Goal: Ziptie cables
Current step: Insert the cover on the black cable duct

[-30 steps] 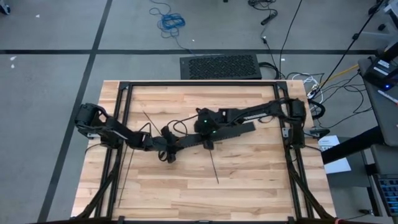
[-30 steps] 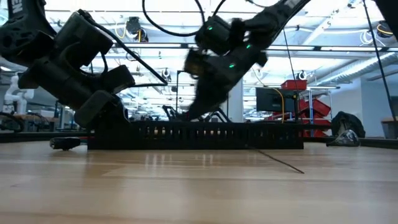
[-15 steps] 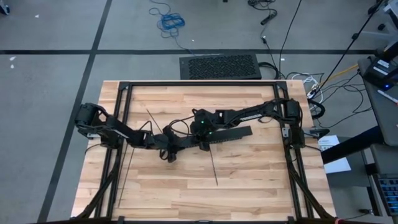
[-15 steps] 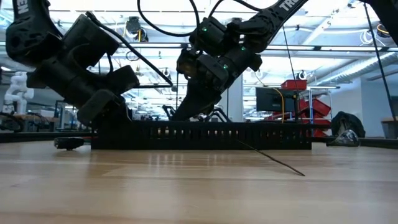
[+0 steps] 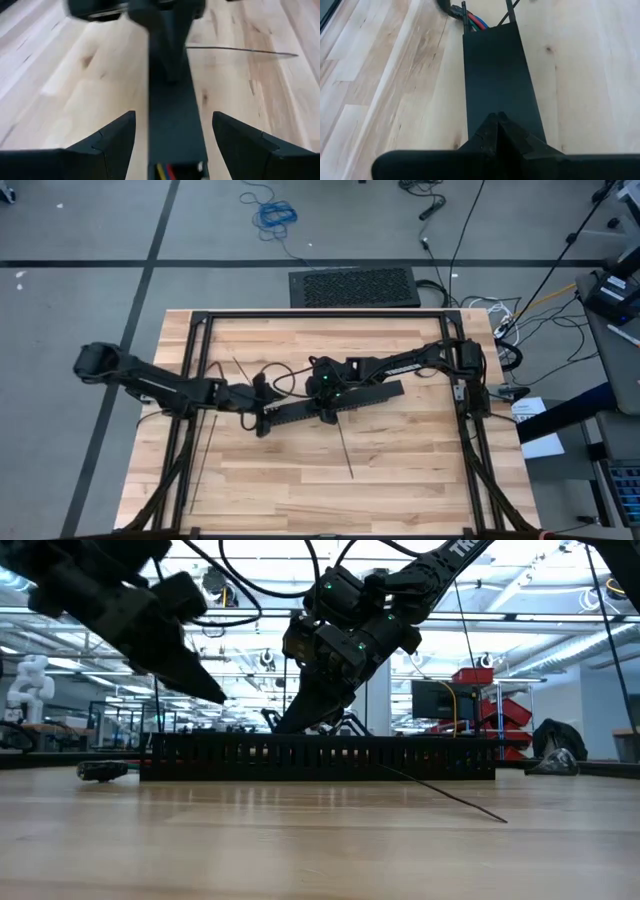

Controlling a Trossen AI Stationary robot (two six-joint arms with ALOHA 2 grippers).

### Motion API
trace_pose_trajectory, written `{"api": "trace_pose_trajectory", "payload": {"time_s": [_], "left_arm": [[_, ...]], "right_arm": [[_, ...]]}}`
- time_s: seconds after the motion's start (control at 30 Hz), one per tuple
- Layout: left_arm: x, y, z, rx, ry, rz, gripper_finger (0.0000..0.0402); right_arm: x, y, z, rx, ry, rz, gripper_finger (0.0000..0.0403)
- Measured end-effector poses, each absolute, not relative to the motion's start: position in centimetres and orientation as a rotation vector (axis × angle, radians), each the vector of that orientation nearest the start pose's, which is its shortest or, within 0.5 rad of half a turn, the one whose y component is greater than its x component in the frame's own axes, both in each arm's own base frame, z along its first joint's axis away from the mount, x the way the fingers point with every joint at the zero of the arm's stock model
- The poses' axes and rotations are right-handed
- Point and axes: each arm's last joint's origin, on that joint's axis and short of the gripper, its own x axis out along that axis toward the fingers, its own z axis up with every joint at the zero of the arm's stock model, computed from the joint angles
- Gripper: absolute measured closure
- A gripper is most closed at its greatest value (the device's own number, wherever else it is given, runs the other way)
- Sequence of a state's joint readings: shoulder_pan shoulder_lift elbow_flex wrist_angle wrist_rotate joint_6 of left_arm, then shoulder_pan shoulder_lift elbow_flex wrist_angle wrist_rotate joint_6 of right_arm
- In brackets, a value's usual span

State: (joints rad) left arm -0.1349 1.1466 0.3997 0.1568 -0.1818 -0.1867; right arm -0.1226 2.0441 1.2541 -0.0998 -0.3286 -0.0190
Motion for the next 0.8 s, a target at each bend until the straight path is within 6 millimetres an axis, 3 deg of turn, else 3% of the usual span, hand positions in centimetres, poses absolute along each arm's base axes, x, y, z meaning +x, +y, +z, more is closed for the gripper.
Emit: {"api": "trace_pose_trajectory", "payload": {"time_s": [0.07,0.2,0.47,0.8], "left_arm": [[20.3,-2.4,17.0,-0.111,0.619,0.131,0.0141],[19.1,-2.9,15.5,-0.127,0.694,0.182,0.0141],[18.6,-4.1,14.4,-0.171,0.570,0.212,0.0141],[18.3,-5.0,11.3,-0.182,0.608,0.212,0.0140]], "right_arm": [[41.3,-4.2,13.3,0.181,0.865,0.200,0.0403],[41.3,-4.2,13.3,0.181,0.865,0.199,0.0403],[41.3,-4.3,13.3,0.173,0.863,0.199,0.0403],[41.4,-4.4,13.3,0.173,0.858,0.197,0.0403]]}}
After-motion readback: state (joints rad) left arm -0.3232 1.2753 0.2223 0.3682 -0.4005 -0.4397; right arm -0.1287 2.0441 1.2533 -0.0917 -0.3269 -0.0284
